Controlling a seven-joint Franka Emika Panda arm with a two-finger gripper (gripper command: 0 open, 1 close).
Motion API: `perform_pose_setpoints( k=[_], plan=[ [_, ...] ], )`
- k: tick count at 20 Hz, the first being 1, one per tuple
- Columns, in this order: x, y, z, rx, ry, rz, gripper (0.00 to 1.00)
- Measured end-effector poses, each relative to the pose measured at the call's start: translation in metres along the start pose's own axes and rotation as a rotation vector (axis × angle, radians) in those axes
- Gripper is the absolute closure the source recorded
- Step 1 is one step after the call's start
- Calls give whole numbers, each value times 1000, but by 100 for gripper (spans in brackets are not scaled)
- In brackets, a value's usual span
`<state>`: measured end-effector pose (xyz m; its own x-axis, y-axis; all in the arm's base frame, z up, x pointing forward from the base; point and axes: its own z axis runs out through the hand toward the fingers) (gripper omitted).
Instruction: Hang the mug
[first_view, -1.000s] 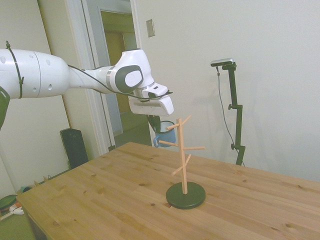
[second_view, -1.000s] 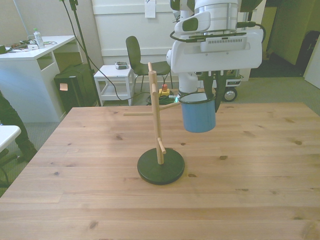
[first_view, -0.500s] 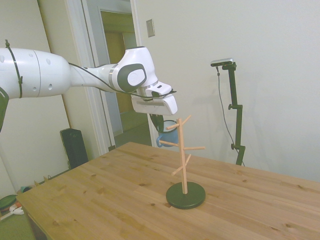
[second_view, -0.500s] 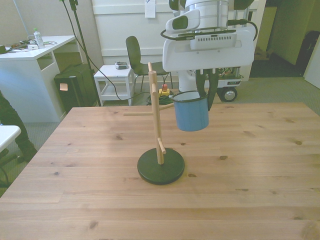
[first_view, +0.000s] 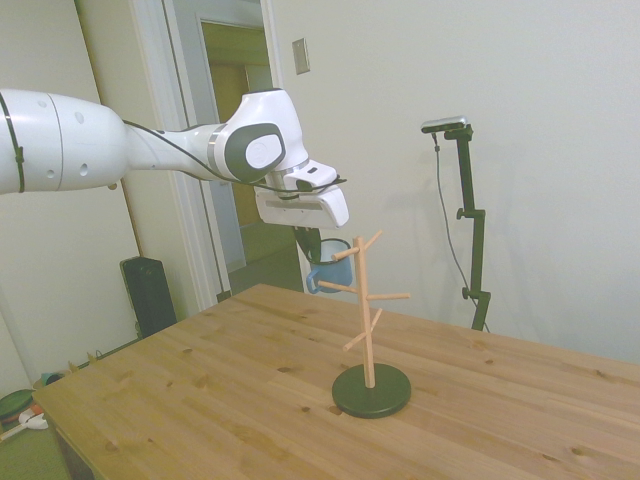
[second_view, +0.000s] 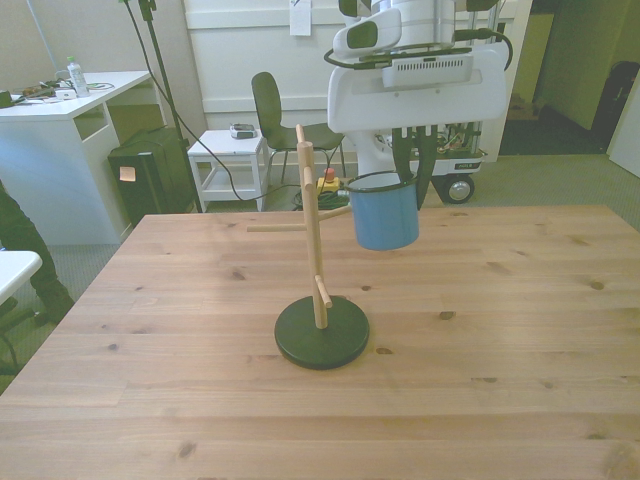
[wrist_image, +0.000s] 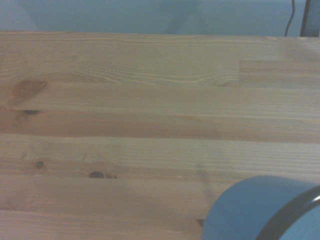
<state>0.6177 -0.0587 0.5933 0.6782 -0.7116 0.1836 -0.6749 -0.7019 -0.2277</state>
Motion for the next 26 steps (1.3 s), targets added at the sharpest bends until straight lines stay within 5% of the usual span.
perform_pose_setpoints(
  k=[13,14,26],
  plan=[
    [33,39,-10,23,-7,42,100],
    [36,41,-10,23,-8,45,0],
    [41,33,-9,18,-13,38,0]
  ],
)
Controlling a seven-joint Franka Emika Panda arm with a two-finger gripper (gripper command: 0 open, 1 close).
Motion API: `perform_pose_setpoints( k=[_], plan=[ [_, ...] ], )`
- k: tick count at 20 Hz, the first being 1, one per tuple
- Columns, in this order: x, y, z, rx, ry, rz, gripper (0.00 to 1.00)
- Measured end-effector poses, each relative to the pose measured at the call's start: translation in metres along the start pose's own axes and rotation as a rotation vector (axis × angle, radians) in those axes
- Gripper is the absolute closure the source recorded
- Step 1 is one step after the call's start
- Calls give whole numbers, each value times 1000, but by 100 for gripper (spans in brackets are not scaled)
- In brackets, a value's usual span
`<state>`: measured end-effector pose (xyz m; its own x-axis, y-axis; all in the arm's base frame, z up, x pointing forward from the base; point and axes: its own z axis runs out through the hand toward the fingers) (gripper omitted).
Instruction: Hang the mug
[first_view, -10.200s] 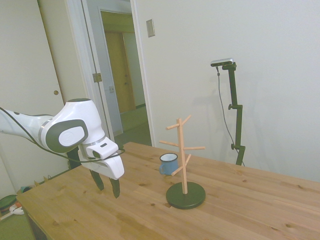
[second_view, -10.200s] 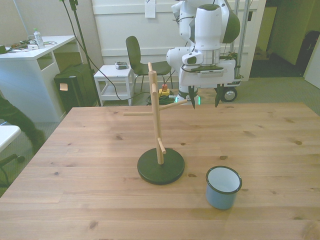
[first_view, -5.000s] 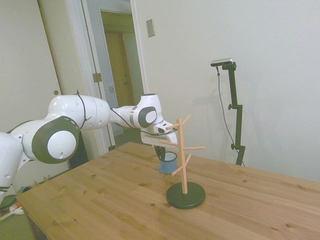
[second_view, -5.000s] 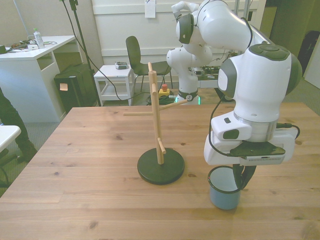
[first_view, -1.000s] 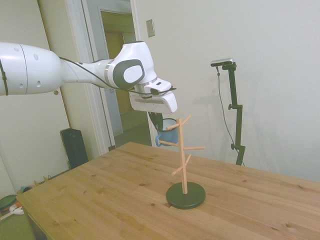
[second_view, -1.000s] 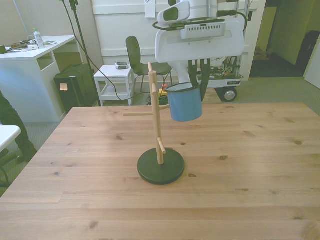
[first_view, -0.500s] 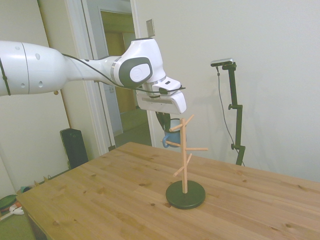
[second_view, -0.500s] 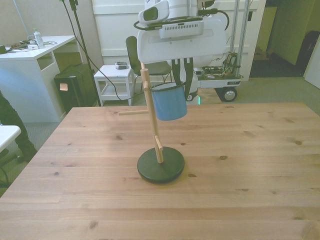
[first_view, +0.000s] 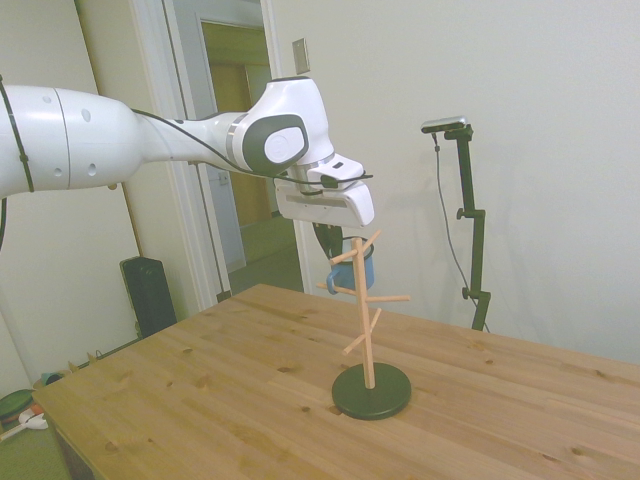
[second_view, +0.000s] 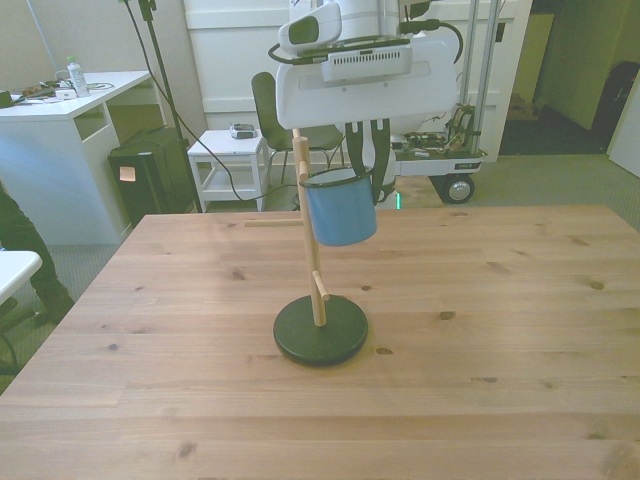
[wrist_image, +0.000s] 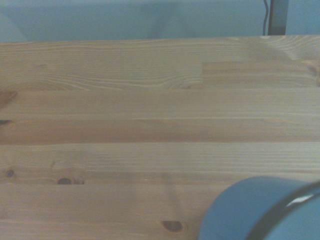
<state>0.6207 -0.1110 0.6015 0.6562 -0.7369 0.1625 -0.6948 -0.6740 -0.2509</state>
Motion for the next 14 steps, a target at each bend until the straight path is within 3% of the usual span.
perform_pose_setpoints(
  k=[8,14],
  plan=[
    [-8,-11,-2,2,-4,-21,0],
    [-56,-47,3,0,-22,-89,0]
  ],
)
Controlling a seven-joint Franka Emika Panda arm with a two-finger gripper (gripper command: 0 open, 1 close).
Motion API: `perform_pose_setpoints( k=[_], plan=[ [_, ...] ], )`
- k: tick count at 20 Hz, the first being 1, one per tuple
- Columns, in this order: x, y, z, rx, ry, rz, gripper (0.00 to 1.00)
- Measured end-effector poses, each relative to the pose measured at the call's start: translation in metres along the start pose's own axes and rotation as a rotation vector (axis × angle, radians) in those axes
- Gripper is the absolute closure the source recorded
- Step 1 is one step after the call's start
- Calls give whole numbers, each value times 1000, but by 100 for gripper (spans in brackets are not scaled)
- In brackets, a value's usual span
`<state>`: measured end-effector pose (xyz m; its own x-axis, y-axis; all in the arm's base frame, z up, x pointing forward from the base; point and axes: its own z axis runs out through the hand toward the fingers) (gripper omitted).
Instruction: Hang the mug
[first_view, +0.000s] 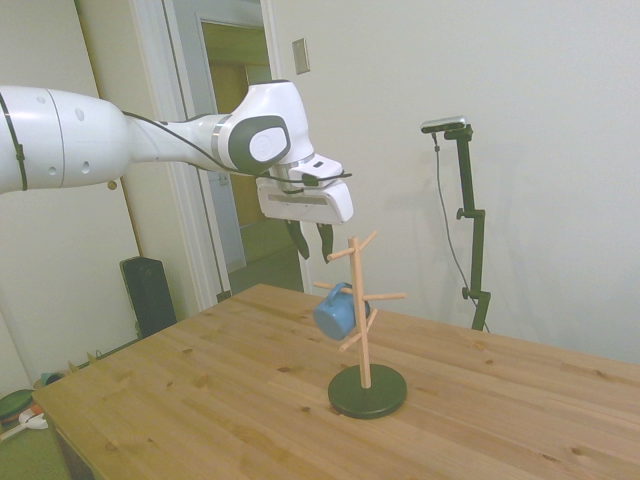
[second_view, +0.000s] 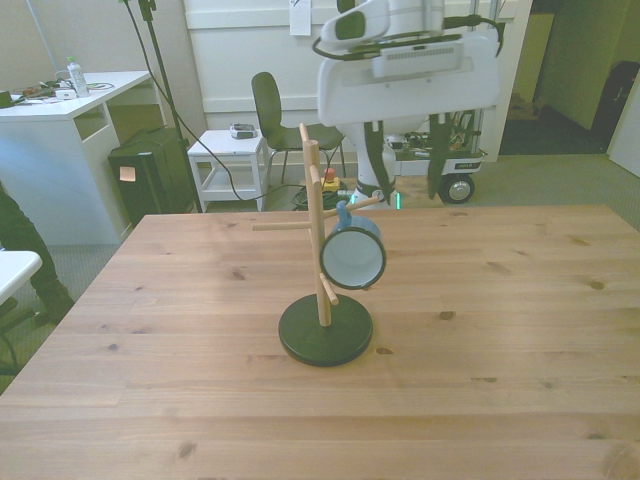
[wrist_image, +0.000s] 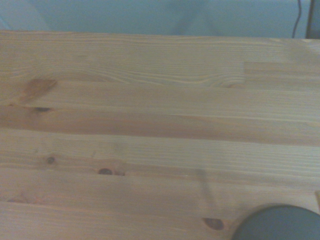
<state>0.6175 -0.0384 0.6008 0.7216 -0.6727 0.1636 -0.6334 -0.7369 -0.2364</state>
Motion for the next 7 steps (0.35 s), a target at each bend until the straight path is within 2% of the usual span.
perform_pose_setpoints(
  k=[4,7],
  plan=[
    [-67,-26,2,3,-2,-83,0],
    [-127,-27,4,-17,-31,-144,0]
  ],
)
